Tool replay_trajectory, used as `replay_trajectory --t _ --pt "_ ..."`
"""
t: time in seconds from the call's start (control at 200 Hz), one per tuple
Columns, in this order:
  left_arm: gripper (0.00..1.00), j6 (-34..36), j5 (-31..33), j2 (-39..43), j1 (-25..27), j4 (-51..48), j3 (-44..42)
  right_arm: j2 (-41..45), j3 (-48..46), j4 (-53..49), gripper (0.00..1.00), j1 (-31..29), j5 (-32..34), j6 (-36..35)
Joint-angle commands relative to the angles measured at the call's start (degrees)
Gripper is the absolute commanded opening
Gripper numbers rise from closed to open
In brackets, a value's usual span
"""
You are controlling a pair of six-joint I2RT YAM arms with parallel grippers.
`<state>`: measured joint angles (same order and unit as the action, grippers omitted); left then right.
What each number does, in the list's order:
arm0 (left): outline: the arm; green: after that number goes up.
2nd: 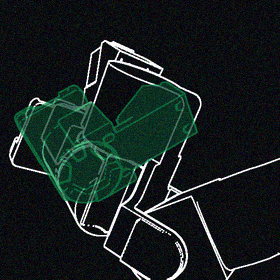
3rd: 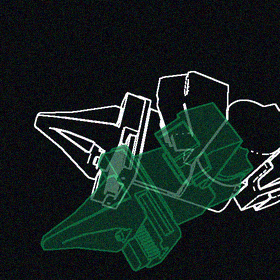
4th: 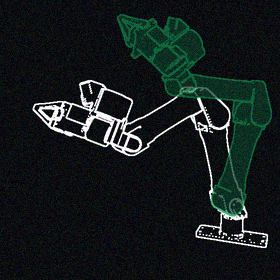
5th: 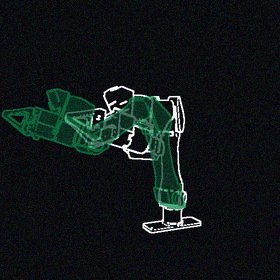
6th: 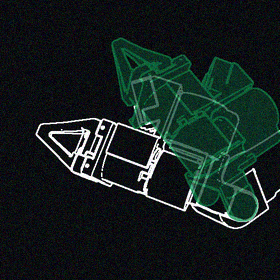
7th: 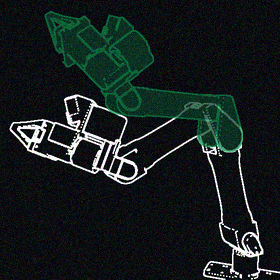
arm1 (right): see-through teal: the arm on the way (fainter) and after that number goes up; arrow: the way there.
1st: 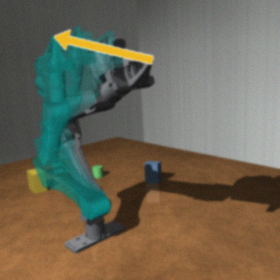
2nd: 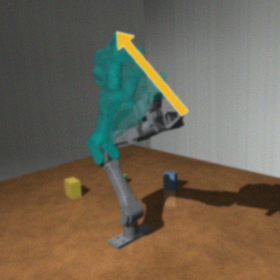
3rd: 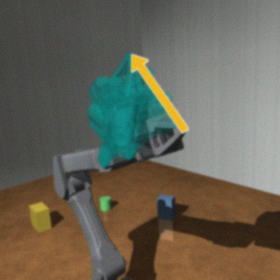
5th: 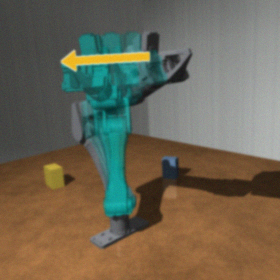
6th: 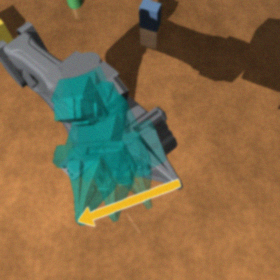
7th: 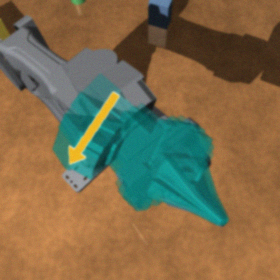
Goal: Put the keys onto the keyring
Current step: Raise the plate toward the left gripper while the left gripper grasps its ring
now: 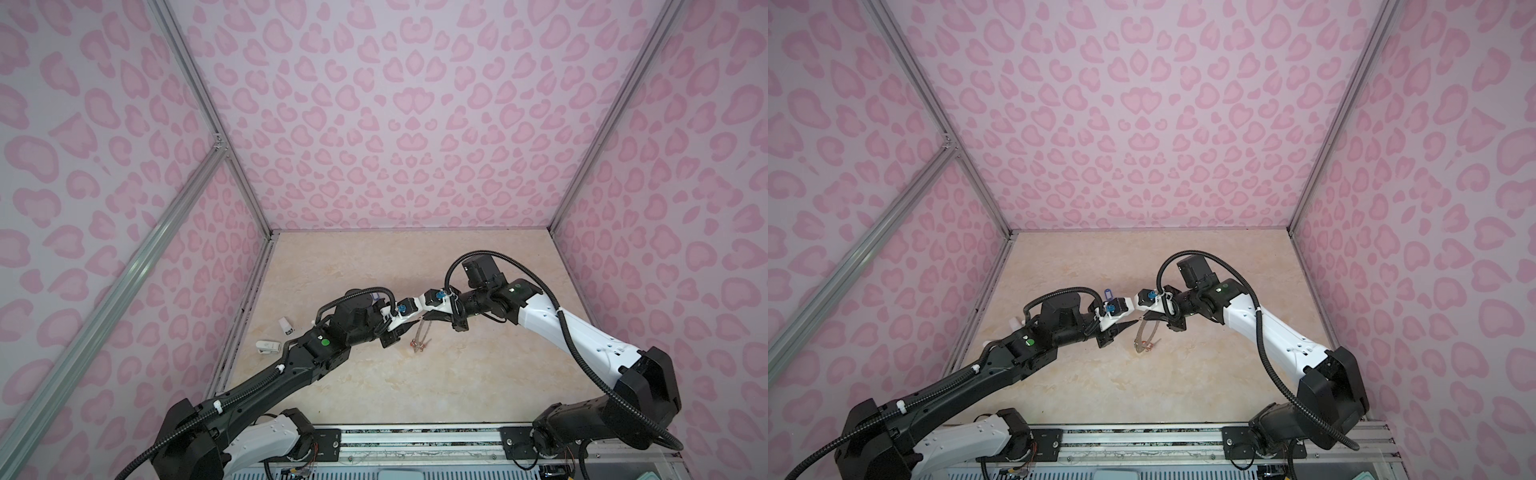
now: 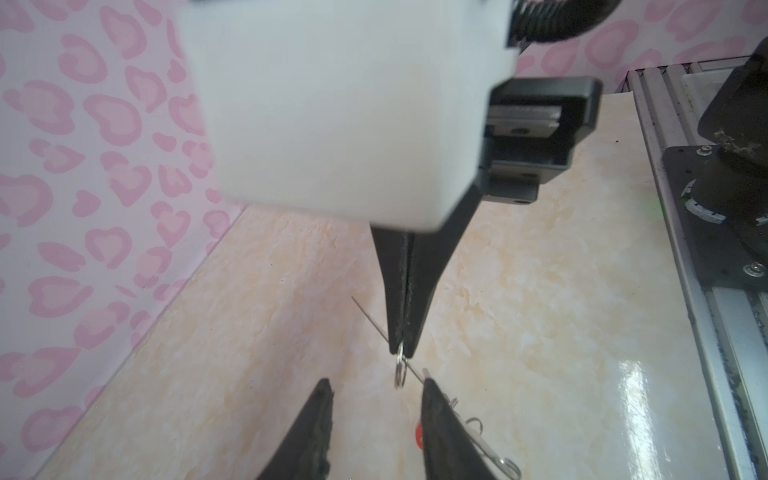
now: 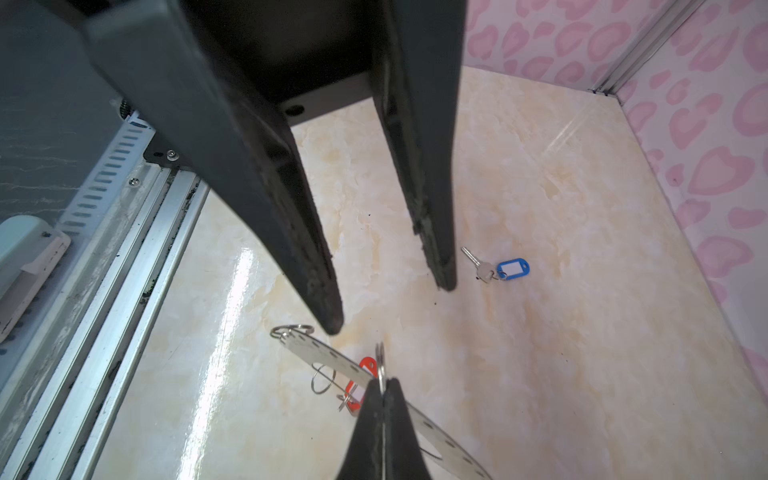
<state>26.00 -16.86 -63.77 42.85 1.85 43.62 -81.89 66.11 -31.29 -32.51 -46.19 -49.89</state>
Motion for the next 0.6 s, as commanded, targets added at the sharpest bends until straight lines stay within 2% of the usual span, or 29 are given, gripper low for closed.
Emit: replay_trajectory --t 0.0,0.595 --pt "0.34 1.18 1.25 -0.73 0.62 -0.47 0.93 0.21 0.26 0.26 0.00 -0.01 -1.72 1.63" --pt "0.22 1.25 1.22 -3.76 1.91 -0.27 2.68 1.52 0.11 1.49 0.00 -0.71 -2.69 2.78"
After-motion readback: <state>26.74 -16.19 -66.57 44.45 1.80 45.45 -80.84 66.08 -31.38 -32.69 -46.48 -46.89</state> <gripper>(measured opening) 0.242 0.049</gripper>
